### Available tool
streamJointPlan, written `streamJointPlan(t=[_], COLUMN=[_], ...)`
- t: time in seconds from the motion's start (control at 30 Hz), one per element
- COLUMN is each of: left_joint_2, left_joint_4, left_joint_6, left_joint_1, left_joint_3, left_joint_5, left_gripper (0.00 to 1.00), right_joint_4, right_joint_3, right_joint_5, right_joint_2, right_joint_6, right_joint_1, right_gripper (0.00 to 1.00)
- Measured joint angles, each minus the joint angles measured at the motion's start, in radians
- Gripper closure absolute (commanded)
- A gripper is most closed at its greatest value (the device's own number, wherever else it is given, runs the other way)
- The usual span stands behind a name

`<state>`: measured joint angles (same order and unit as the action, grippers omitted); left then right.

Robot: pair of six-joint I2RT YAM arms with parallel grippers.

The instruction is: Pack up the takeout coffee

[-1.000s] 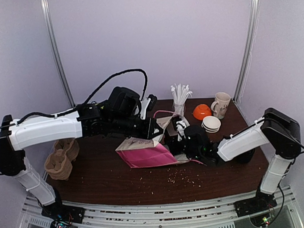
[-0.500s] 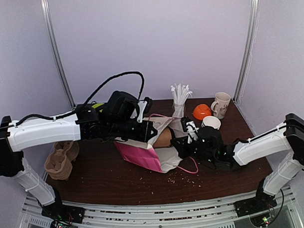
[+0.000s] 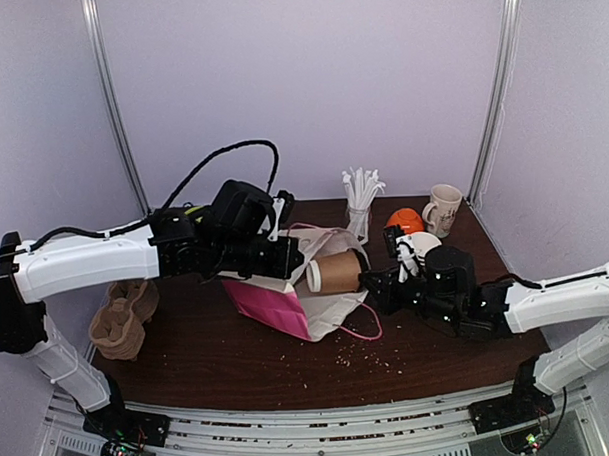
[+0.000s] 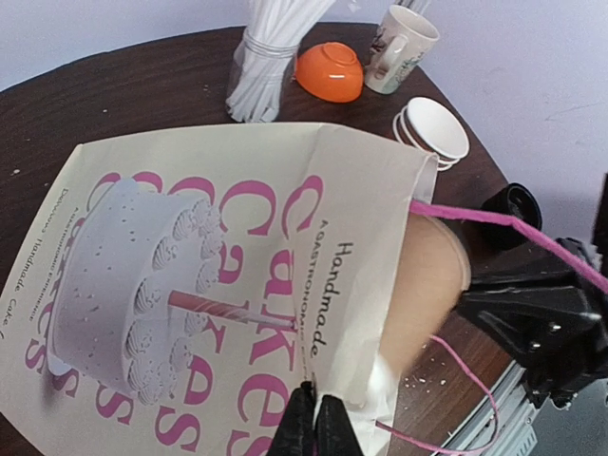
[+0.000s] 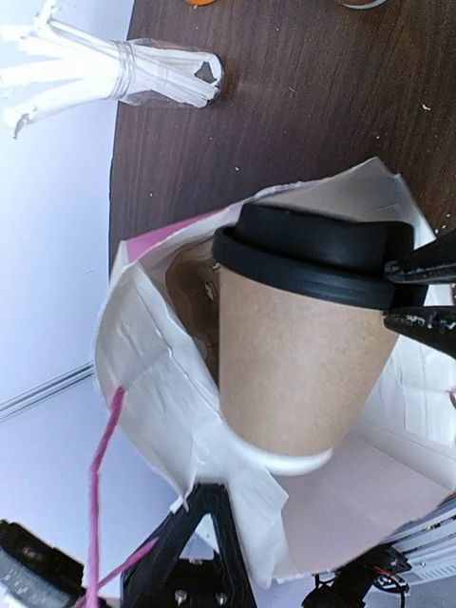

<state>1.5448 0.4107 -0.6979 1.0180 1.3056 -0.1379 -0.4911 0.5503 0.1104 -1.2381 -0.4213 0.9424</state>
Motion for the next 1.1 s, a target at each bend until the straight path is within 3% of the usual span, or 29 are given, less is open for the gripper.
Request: streamJointPlan(t=[0.37, 0.77, 1.1], left_joint_2=[-0.026, -0.159, -0.245], left_joint_4=[0.051, 0.114, 0.051], left_joint_6=[-0.007, 0.008, -0.142], left_joint_1=[-0.028, -0.102, -0.219], left_joint_3=[-0.002, -0.008, -0.011], left_joint_5=[-0.066, -0.135, 0.126], left_gripper=[1.0, 1.0, 1.0], right_joint_4=[0.259, 0.657, 0.833], right_joint_3=[0.026, 0.203, 0.324], right_joint_5=[0.078, 0.365, 0.436], right_joint_2=[0.301, 0.342, 0.246], right_joint_6=[0.043, 0.179, 0.254], right_joint_1=[0.001, 0.001, 0.001], right_gripper=[1.0, 1.0, 1.0])
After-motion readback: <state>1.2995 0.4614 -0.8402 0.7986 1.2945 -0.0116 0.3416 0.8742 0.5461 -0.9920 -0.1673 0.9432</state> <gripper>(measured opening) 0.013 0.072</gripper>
